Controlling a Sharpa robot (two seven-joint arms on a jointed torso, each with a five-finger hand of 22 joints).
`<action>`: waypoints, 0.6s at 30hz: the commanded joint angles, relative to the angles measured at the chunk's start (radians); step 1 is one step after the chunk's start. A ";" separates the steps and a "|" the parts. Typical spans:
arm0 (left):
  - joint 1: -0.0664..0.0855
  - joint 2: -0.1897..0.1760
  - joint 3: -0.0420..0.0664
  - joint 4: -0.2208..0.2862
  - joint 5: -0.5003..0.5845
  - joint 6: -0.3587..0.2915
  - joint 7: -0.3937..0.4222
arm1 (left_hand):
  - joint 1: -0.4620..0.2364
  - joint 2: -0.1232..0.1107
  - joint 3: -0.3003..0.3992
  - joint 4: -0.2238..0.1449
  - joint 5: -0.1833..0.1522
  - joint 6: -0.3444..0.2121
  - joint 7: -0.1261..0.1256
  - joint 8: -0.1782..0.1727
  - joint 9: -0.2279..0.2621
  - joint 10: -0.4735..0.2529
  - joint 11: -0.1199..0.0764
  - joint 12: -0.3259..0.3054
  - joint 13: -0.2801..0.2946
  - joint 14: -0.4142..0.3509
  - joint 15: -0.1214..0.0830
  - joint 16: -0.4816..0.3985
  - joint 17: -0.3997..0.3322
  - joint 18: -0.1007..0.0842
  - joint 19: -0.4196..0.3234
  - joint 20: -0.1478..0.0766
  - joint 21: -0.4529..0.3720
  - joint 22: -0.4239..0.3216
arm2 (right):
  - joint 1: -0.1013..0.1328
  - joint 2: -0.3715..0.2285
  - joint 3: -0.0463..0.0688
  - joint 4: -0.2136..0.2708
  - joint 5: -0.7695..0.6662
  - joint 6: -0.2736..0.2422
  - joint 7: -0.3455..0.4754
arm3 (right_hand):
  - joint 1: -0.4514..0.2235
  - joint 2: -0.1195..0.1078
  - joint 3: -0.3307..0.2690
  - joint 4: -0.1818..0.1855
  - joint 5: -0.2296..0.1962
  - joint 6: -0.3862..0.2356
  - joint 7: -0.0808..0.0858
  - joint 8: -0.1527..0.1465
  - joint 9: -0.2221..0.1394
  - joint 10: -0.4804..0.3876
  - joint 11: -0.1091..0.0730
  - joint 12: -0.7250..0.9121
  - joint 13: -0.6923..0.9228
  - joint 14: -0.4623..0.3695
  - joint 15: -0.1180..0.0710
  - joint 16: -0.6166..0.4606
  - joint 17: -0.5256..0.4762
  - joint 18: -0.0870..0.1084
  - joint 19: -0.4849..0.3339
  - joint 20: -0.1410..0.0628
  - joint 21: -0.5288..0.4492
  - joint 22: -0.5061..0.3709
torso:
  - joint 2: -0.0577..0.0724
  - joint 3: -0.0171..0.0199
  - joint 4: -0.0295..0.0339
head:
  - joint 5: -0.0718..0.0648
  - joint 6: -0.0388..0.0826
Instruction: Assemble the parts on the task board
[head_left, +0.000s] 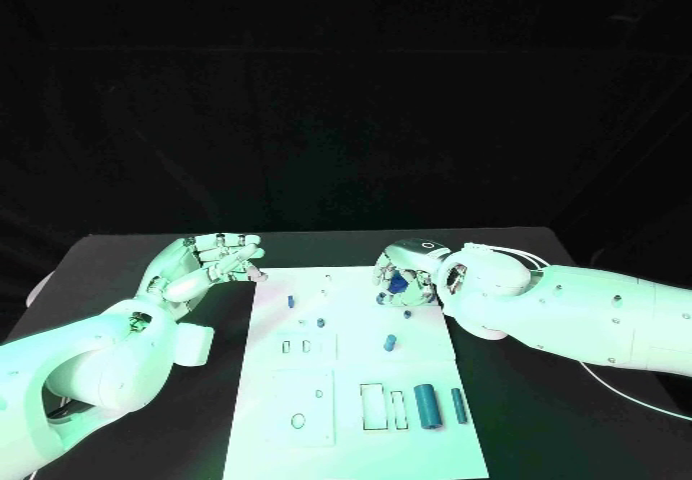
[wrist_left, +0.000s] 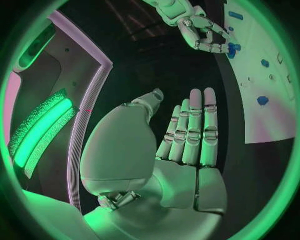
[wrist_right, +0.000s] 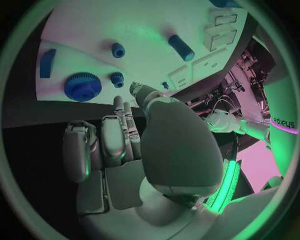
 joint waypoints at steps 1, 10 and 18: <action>0.002 -0.001 0.001 0.002 -0.006 0.032 0.003 | -0.008 0.004 0.000 -0.009 0.004 -0.003 0.003 -0.004 0.000 -0.008 -0.001 -0.005 -0.001 -0.009 -0.001 0.007 0.004 0.009 -0.009 -0.002 0.005 0.001 | 0.000 0.003 0.000 -0.001 -0.068 0.055 -0.050 | 0.003 0.001 -0.004 0.003 0.006 -0.002 0.001 -0.001 0.004 -0.012 0.002 -0.002 -0.001 0.052 0.008 0.018 0.015 -0.013 0.021 -0.001 0.010 0.080 | 0.007 -0.0005 0.0061 | -0.004 0.001; 0.002 -0.004 0.001 0.002 -0.006 0.037 -0.001 | -0.004 0.004 0.002 -0.015 0.004 -0.006 0.005 -0.007 0.000 -0.012 0.001 -0.009 -0.002 -0.017 0.000 0.011 0.012 0.009 -0.014 -0.001 0.008 0.004 | -0.001 0.015 0.000 -0.010 -0.083 0.061 -0.066 | 0.012 0.009 0.009 0.010 0.022 -0.004 -0.003 -0.002 0.010 -0.014 0.001 0.001 0.001 0.054 0.006 0.044 0.037 -0.015 0.026 0.003 0.022 0.095 | 0.010 -0.0029 0.0096 | -0.004 0.004; 0.002 -0.003 0.001 -0.003 -0.005 0.034 -0.005 | -0.003 0.007 0.004 -0.019 0.004 -0.008 0.009 -0.011 -0.001 -0.016 0.004 -0.012 -0.002 -0.031 0.004 0.013 0.021 0.008 -0.023 0.001 0.010 0.006 | -0.005 0.025 0.000 -0.027 -0.076 0.067 -0.063 | 0.019 0.023 0.037 0.017 0.043 0.000 -0.001 0.000 0.018 -0.011 0.000 0.002 0.002 0.051 0.005 0.055 0.041 -0.016 0.028 0.005 0.028 0.103 | 0.012 -0.0046 0.0158 | -0.015 0.010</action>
